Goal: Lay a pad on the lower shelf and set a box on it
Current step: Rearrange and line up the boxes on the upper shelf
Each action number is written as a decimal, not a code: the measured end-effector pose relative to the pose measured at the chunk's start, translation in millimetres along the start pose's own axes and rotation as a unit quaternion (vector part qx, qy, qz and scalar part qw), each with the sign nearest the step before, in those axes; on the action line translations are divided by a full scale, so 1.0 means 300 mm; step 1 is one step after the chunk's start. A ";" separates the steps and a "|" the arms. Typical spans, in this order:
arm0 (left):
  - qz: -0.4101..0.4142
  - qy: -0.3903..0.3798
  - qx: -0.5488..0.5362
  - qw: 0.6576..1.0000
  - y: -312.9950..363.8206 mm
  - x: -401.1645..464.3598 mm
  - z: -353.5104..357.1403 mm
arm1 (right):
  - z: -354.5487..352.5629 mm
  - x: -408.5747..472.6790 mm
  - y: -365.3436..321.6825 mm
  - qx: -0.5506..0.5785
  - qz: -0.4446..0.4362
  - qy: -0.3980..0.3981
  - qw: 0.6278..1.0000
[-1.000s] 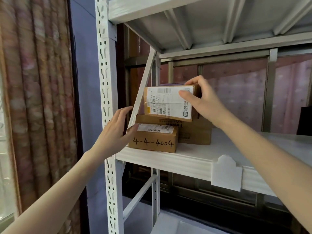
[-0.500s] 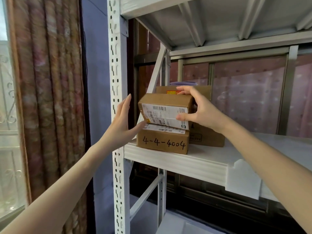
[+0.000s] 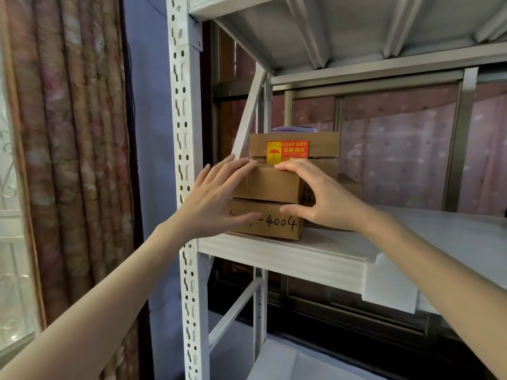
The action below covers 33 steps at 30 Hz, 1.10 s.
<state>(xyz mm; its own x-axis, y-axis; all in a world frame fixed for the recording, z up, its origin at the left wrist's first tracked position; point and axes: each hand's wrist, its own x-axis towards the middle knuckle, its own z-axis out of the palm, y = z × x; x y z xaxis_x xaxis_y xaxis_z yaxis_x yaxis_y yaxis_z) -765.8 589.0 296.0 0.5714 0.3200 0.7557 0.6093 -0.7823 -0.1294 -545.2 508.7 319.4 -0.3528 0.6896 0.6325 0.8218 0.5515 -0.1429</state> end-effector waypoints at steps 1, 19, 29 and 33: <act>0.003 0.000 0.009 1.000 0.001 -0.006 0.008 | -0.001 -0.008 -0.002 0.002 0.002 -0.003 1.000; 0.003 0.018 0.031 0.999 0.041 -0.033 -0.028 | -0.067 -0.095 -0.042 -0.050 0.023 -0.003 0.999; 0.012 0.052 0.005 0.999 0.213 0.063 -0.006 | -0.228 -0.287 -0.051 -0.068 0.082 0.004 0.994; -0.050 -0.006 0.017 0.999 0.152 0.069 -0.025 | -0.268 -0.357 -0.047 -0.082 0.095 -0.023 0.992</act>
<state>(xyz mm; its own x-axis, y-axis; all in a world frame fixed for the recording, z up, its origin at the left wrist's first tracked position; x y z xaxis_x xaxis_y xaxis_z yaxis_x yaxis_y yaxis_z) -730.4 555.8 310.6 0.5132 0.4031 0.7577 0.6823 -0.7272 -0.0753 -483.0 389.4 314.7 -0.2020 0.7960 0.5706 0.9356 0.3291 -0.1278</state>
